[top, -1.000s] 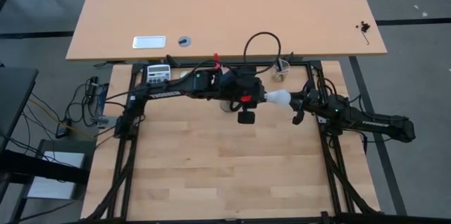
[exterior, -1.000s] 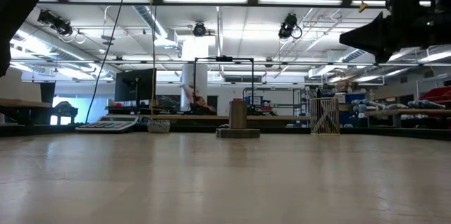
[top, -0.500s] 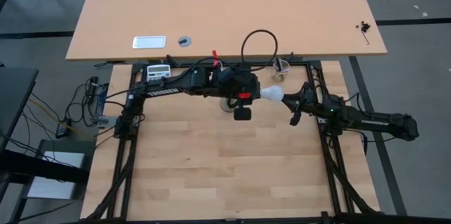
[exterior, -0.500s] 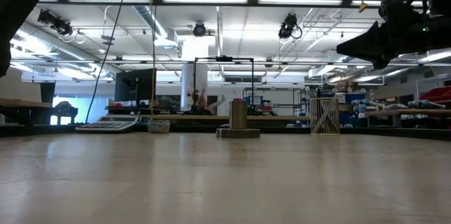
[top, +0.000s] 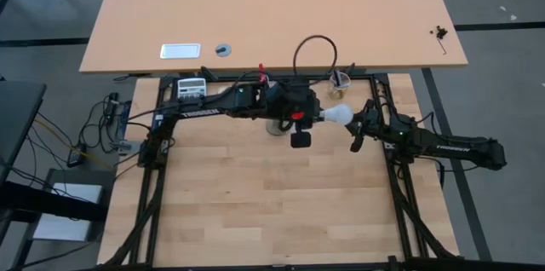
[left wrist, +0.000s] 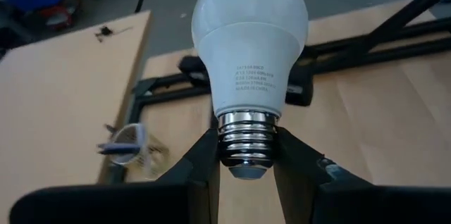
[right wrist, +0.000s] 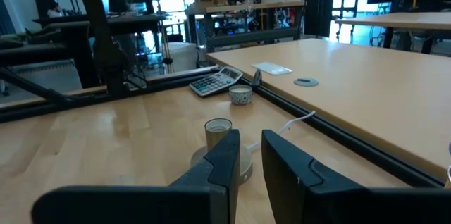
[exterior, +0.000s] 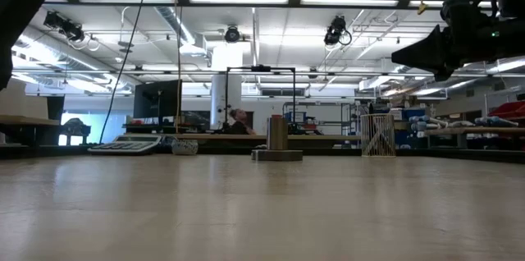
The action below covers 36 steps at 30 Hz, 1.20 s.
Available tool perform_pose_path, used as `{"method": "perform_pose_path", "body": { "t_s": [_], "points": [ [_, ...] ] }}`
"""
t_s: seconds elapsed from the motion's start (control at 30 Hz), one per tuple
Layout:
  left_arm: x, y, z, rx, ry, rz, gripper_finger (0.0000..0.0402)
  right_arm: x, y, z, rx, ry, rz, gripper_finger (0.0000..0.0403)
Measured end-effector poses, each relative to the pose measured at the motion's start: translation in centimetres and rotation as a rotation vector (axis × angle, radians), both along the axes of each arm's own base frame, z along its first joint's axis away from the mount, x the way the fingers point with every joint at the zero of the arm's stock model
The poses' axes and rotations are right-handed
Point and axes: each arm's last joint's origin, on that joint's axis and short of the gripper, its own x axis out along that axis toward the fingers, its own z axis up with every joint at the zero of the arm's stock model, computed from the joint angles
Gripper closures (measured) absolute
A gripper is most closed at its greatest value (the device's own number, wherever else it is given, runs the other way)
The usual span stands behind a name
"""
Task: Screw lightbulb
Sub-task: Insert the lightbulb into the lamp
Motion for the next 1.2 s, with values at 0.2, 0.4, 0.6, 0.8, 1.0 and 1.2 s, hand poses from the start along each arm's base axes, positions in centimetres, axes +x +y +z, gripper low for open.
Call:
{"method": "perform_pose_path", "body": {
  "t_s": [0.2, 0.4, 0.6, 0.8, 1.0, 1.2],
  "points": [
    [1.2, -0.2, -2.3, -0.012, -0.032, -0.035, 0.0307, 0.0, 0.0, 0.0, 0.0, -0.002, 0.0, 0.0334],
    [0.6, -0.3, -3.6, -0.057, -0.111, -0.066, 0.0307, 0.0, 0.0, 0.0, 0.0, 0.001, 0.0, 0.0334],
    [-2.4, -0.4, -5.1, -0.074, -0.206, -0.055, 0.0307, 0.1, 0.0, -0.1, 0.002, 0.007, 0.001, 0.0334],
    [-6.2, -0.4, -6.8, -0.089, -0.272, -0.016, 0.0307, 0.2, 0.0, 0.1, 0.014, -0.017, 0.003, 0.0334],
    [-9.6, -0.4, -8.6, -0.108, -0.363, 0.0, 0.0307, 0.6, -0.1, 0.5, 0.021, -0.06, 0.028, 0.0334],
    [-12.0, -0.5, -11.1, -0.116, -0.419, 0.005, 0.0307, 1.3, 0.0, 0.4, 0.059, -0.074, 0.071, 0.0331]
  ]
}}
